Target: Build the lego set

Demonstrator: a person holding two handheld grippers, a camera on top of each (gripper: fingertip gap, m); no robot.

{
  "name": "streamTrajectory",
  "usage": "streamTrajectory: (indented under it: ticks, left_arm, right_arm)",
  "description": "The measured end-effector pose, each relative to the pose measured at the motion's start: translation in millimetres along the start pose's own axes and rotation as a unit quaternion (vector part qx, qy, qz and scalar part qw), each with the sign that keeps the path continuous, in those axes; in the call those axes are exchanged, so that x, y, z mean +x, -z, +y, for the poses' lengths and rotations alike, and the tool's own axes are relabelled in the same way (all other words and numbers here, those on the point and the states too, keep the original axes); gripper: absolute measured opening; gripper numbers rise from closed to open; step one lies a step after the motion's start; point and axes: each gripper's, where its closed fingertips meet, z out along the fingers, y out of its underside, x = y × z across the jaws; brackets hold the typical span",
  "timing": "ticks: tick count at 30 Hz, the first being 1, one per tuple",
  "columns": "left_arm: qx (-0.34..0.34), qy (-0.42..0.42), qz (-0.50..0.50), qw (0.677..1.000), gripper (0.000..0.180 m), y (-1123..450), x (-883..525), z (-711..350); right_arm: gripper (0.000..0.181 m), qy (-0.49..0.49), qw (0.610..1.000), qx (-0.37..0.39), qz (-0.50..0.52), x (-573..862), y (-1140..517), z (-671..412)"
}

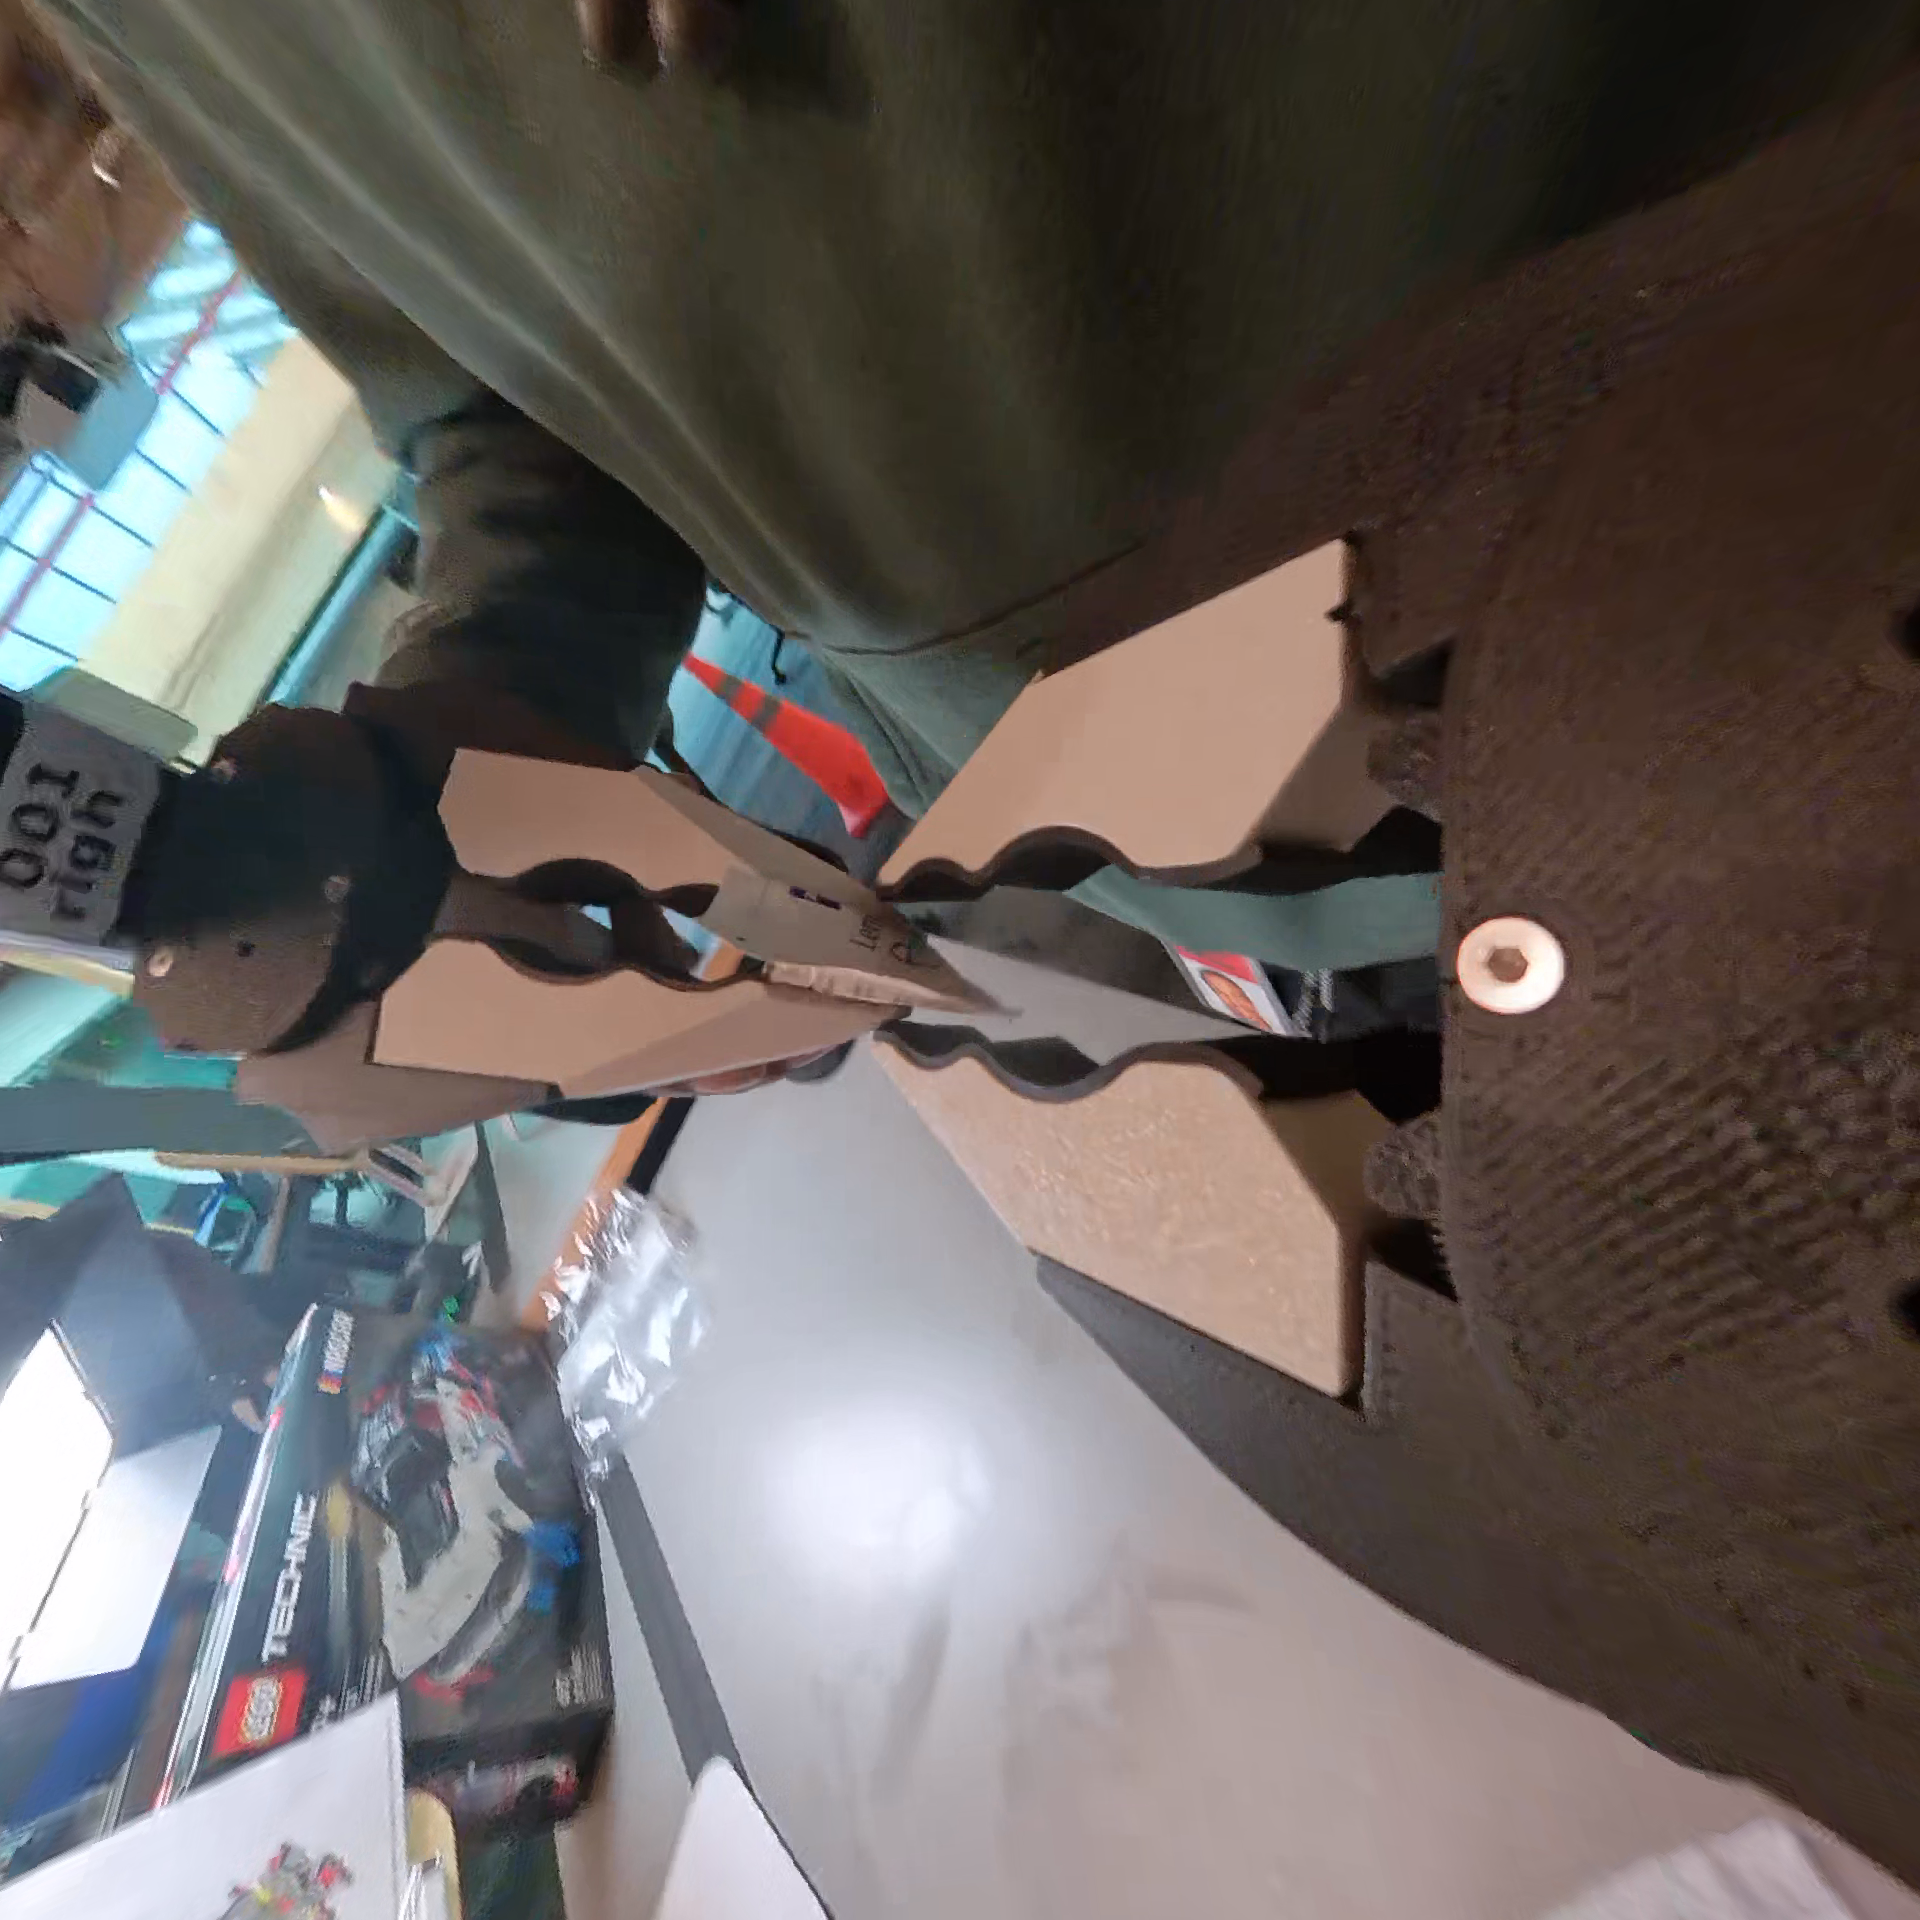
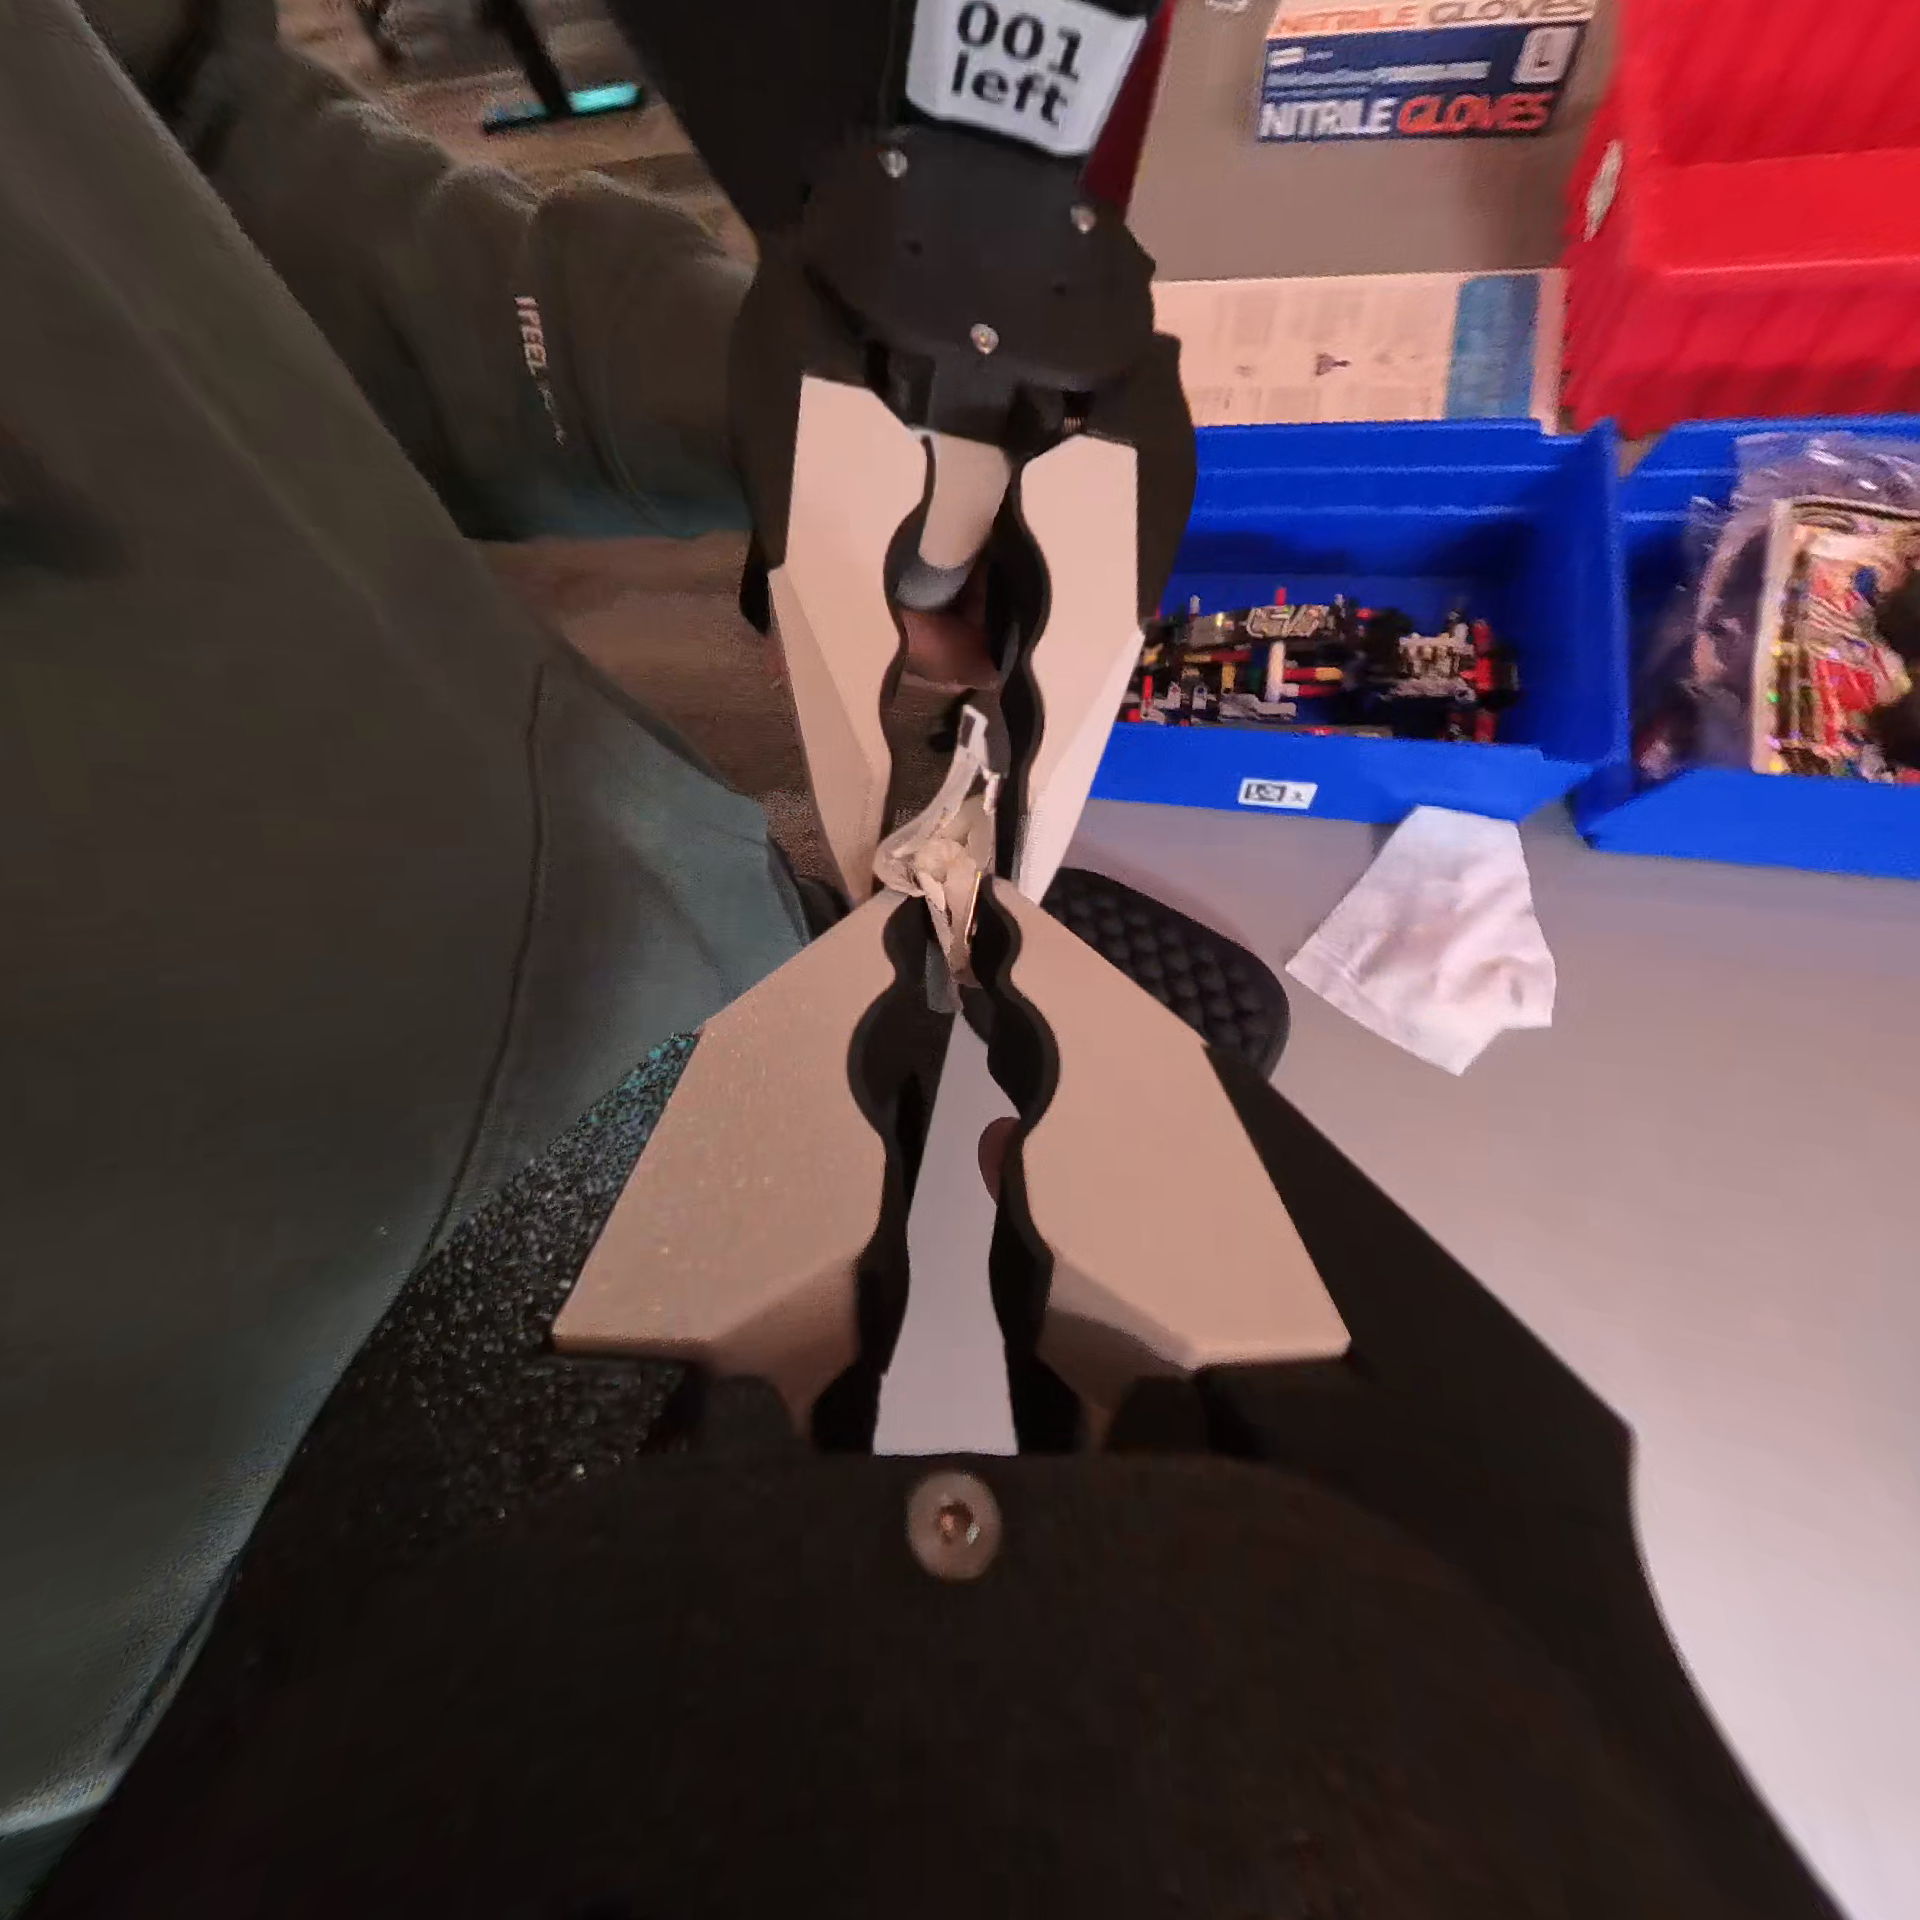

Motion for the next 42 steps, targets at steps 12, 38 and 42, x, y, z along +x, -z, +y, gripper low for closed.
streamTrajectory:
  ticks: [12,38,42]
  left_arm:
    - [0.227,0.072,-0.223,0.945,0.000,148.5,-28.0,1.2]
    - [0.184,0.068,-0.168,0.966,0.000,120.3,-59.0,0.0]
    - [0.123,0.041,-0.072,0.989,0.000,69.7,-56.3,-11.3]
  right_arm:
    - [0.052,-0.117,0.977,0.103,-0.142,102.9,-101.2,-31.1]
    - [0.000,-0.051,0.979,0.098,0.169,166.7,-21.6,-2.2]
    - [0.000,-0.013,0.955,0.194,0.222,120.2,50.9,-63.1]
